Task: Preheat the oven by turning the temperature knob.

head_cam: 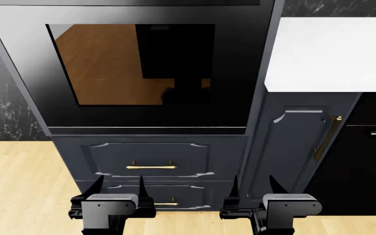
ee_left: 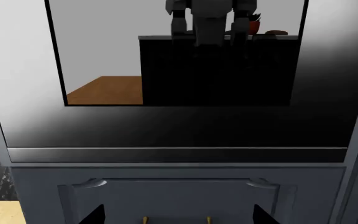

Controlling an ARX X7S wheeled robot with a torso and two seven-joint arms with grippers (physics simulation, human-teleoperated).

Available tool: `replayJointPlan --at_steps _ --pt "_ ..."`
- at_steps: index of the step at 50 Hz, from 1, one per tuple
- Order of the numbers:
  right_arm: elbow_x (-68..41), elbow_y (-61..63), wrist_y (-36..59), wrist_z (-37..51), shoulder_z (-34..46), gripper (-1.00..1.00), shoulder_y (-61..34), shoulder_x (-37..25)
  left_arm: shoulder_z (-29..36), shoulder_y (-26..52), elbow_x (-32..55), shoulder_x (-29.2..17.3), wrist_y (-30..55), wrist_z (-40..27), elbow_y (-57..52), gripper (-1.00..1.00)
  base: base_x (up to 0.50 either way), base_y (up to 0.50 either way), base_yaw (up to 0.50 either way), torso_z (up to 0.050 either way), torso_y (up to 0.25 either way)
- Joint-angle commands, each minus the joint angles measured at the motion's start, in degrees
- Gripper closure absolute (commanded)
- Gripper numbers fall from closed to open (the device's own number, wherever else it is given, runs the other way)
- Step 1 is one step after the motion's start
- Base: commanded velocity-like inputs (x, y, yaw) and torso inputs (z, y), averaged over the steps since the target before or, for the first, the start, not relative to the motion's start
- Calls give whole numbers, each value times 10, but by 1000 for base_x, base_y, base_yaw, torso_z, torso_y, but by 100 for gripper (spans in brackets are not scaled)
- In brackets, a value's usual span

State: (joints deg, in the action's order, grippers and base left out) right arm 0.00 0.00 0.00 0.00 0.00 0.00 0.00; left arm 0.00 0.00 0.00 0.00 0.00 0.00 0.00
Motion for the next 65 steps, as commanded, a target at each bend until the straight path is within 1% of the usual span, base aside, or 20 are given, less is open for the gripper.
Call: replayJointPlan --at_steps 1,11,15,54,55,57,58,59,60,62,63,65 --pt "-11 0 7 13 10 -100 -1 -8 11 1 5 -9 3 -14 1 -100 0 0 0 0 0" --pt "-29 1 9 27 32 -100 0 -27 33 3 12 -26 5 -39 1 -100 0 0 0 0 0" --pt "-38 3 10 27 36 -100 0 -32 36 -3 28 -31 -2 -36 -5 -100 0 0 0 6 0" --pt "-67 3 19 59 65 -100 -3 -57 72 13 54 -57 4 -63 9 -100 0 0 0 50 0" --pt "-68 4 18 61 65 -100 -3 -57 73 12 54 -57 1 -64 8 -100 0 0 0 50 0" --pt "-67 18 -8 69 61 -100 7 -56 78 -1 48 -59 -56 -61 -10 -100 0 0 0 50 0" --pt "-83 83 8 77 53 -100 27 -55 80 -12 73 -58 -56 -52 -65 -100 0 0 0 0 0" --pt "-107 169 42 81 50 -100 46 -59 92 -19 31 -68 -33 -66 -125 -100 0 0 0 0 0" --pt "-110 255 74 94 51 -100 64 -66 92 -34 29 -71 -20 -72 -188 -100 0 0 0 0 0" --pt "-123 427 156 130 42 -100 77 -73 101 -73 -14 -86 8 -82 -285 -100 0 0 0 0 0" --pt "-130 468 175 137 38 -100 77 -75 100 -83 -22 -91 10 -85 -302 -100 0 0 0 0 0" --pt "-176 574 241 166 8 -100 71 -81 93 -111 -76 -105 57 -94 -403 -100 0 0 0 0 0"
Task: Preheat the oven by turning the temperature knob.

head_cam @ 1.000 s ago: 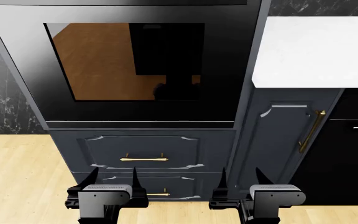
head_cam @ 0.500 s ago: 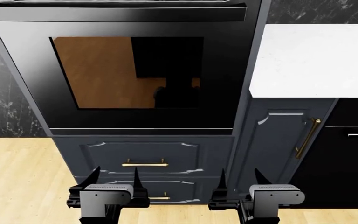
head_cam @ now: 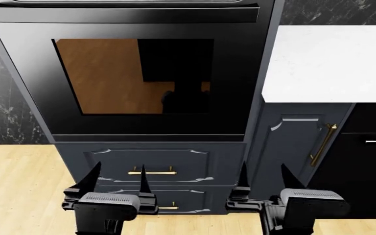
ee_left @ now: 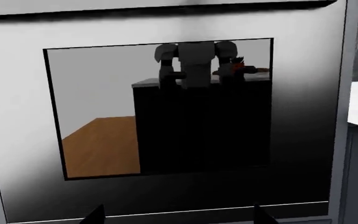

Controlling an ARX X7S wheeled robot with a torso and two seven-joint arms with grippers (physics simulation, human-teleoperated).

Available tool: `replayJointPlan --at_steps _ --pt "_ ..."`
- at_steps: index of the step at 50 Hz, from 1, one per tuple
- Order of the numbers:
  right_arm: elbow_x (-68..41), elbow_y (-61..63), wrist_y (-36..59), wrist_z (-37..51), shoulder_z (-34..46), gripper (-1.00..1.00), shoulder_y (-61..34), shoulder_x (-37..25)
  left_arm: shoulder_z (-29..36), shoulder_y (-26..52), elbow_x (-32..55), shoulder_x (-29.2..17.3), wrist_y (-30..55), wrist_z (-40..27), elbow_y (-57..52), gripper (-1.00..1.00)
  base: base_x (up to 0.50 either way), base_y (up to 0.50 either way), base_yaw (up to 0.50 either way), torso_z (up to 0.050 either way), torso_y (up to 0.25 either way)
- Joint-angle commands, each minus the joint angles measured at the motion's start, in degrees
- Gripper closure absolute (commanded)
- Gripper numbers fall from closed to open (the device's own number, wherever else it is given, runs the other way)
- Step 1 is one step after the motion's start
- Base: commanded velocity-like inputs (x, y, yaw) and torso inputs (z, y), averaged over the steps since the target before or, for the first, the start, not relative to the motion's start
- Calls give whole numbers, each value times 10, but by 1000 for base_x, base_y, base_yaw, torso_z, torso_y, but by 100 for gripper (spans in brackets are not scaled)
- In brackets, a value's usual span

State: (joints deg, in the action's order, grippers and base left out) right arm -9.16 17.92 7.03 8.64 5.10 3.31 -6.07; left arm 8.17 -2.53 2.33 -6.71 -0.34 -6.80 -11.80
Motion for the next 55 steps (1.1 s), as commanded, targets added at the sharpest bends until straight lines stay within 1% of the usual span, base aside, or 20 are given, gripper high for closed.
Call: replayJointPlan --at_steps 1,2,4,5,6,7,9,10,11,18,21,24,27,33,36,41,55 --pt "-113 421 164 134 -36 -100 34 -65 -3 -101 -101 -40 77 -28 -346 -100 0 0 0 0 0" --pt "-140 421 140 209 -9 -100 27 -128 -6 -105 -110 -42 87 -29 -371 -100 0 0 0 0 0" --pt "-200 421 28 381 97 -100 -12 -299 1 -118 -161 -39 143 -22 -464 -100 0 0 0 0 0" --pt "-192 421 -2 467 166 -100 -47 -385 0 -127 -190 -20 138 4 -482 -100 0 0 0 0 0" --pt "-190 421 -24 520 234 -100 -85 -437 -23 -141 -222 28 109 53 -482 -100 0 0 0 0 0" --pt "-186 421 -39 550 289 -100 -117 -461 -50 -147 -223 65 86 86 -482 -100 0 0 0 0 0" --pt "-180 421 -49 590 365 -100 -169 -484 -68 -149 -205 66 79 68 -482 -100 0 0 0 0 0" --pt "-180 421 -61 608 397 -100 -195 -497 -86 -148 -178 66 79 62 -482 -100 0 0 0 0 0" --pt "-183 421 -68 622 423 -100 -220 -506 -96 -149 -174 66 82 55 -482 -100 0 0 0 0 0" --pt "-169 421 -110 707 624 -100 -386 -546 -108 -137 -160 66 100 42 -482 -100 0 0 0 0 0" --pt "-158 421 -129 743 718 -100 -463 -556 -111 -143 -160 66 91 36 -482 -100 0 0 0 0 0" --pt "-154 421 -143 772 789 -100 -525 -559 -108 -152 -163 66 77 37 -482 -100 0 0 0 0 0" --pt "-152 420 -153 796 837 -100 -569 -560 -102 -149 -171 67 75 41 -482 -100 0 0 0 0 0" --pt "-138 420 -170 808 897 -100 -613 -559 -104 -155 -174 67 66 41 -482 -100 10 0 0 0 0" --pt "-135 420 -177 811 912 -100 -627 -562 -96 -157 -182 67 63 47 -482 -100 177 0 0 0 0" --pt "-136 420 -177 809 903 -100 -617 -559 -100 -158 -178 67 64 46 -482 -100 345 0 0 0 0" --pt "-142 420 -174 810 907 -100 -628 -556 -106 -154 -174 66 72 48 -482 -100 403 0 0 0 0"
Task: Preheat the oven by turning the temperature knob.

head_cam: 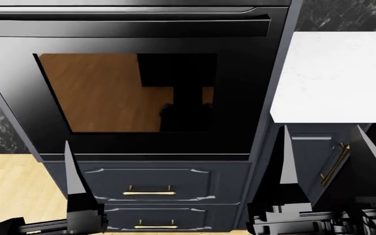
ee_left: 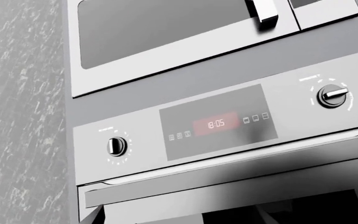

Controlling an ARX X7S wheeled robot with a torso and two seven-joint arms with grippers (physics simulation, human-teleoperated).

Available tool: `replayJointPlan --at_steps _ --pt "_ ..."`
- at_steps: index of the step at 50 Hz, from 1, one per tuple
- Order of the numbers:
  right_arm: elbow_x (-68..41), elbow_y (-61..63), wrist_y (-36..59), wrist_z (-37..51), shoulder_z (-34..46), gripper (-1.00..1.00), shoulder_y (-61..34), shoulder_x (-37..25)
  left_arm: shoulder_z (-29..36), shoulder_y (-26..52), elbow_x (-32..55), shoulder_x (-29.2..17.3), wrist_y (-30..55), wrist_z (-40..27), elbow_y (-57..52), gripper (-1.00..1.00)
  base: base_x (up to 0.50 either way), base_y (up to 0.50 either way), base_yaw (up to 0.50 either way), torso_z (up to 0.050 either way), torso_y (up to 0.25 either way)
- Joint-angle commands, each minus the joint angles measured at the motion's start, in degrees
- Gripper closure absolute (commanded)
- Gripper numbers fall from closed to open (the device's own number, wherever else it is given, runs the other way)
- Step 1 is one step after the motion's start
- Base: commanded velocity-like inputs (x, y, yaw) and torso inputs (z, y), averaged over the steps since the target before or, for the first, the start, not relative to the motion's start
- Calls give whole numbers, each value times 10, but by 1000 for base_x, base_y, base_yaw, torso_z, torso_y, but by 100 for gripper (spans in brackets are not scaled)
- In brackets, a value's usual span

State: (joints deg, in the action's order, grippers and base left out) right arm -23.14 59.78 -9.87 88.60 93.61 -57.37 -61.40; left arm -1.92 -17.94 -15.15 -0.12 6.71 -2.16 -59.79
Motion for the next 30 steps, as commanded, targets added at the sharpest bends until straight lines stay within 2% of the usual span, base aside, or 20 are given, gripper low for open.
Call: replayJointPlan --at_steps 1,30 --pt "-3 2 -5 10 20 -100 -20 -3 -5 0 1 1 2 1 -2 -100 402 0 0 0 0" --pt "-1 1 -6 4 -1 -100 3 -5 3 0 -12 1 3 3 -2 -100 402 0 0 0 1"
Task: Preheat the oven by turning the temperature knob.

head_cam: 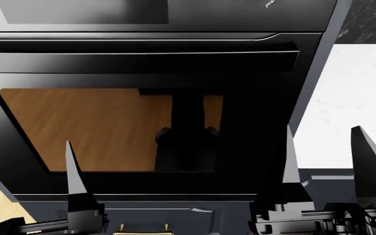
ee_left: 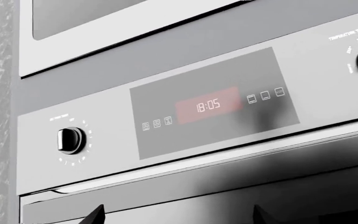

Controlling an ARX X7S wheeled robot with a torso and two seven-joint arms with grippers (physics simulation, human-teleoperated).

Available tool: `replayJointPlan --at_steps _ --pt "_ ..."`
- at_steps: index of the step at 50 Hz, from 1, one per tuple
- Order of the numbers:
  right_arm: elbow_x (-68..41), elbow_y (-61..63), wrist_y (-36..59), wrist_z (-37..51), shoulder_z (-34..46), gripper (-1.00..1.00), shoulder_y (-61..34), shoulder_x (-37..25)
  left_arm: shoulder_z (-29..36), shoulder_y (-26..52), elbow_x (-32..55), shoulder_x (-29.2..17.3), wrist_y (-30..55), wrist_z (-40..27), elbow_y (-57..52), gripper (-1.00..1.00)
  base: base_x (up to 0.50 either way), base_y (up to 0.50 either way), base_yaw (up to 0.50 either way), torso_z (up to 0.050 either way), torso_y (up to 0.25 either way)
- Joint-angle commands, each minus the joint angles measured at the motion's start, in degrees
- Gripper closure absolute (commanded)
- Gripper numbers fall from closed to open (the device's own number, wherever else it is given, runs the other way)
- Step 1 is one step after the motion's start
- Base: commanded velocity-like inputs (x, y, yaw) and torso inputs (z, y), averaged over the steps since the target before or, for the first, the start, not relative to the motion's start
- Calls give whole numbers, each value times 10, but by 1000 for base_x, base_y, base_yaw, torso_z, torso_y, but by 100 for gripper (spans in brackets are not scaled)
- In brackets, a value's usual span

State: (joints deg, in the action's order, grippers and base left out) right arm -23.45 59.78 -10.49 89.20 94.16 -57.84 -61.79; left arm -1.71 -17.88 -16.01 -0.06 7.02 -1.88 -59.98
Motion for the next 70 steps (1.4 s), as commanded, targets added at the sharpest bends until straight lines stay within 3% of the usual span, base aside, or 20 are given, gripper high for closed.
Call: replayJointPlan --at_steps 1,14,19,21,24,27,28,32,36,39,42,44,48,59,70 --pt "2 1 0 -1 -6 -100 7 -1 1 0 -3 0 -1 1 0 -100 402 0 0 0 0" --pt "10 2 13 6 24 -100 -24 3 6 0 -4 0 5 3 0 -100 137 0 0 0 0" --pt "-3 2 -10 7 21 -100 -65 -29 6 1 -2 0 6 2 0 -100 0 0 0 0 0" --pt "-38 2 -8 7 102 -100 -185 -44 5 -1 -1 0 5 2 0 -100 0 0 0 0 0" --pt "-95 2 -38 8 312 -100 -441 -52 7 2 -2 0 10 3 0 -100 0 0 0 0 0" --pt "-197 2 -57 8 537 -100 -698 -8 10 8 -3 0 17 5 0 -100 0 0 0 0 0" --pt "-213 2 -41 7 523 -100 -771 0 10 8 -3 0 18 5 0 -100 0 0 0 0 0" --pt "-387 2 143 -116 322 -100 -771 -26 6 6 1 0 14 6 0 -100 0 0 0 0 0" --pt "-597 2 366 -221 43 -100 -771 -53 4 5 1 0 11 7 0 -100 0 0 0 0 0" --pt "-673 -5 461 -250 -78 -100 -770 -61 2 9 3 0 15 9 0 -100 0 0 0 0 0" --pt "-712 -26 531 -292 -143 -100 -768 -47 2 7 4 0 12 10 0 -100 0 0 0 0 0" --pt "-722 -39 559 -318 -163 -100 -764 -36 2 6 5 0 12 11 0 -100 0 0 0 0 0" --pt "-694 -76 625 -456 -179 -100 -762 -30 4 8 3 0 14 12 0 -100 0 0 0 0 0" --pt "-620 -98 701 -632 -196 -100 -746 -20 14 16 -6 0 24 14 0 -100 0 0 0 0 0" --pt "-432 -143 797 -789 -202 -100 -764 78 17 15 -12 0 29 14 0 -100 0 0 0 0 0"
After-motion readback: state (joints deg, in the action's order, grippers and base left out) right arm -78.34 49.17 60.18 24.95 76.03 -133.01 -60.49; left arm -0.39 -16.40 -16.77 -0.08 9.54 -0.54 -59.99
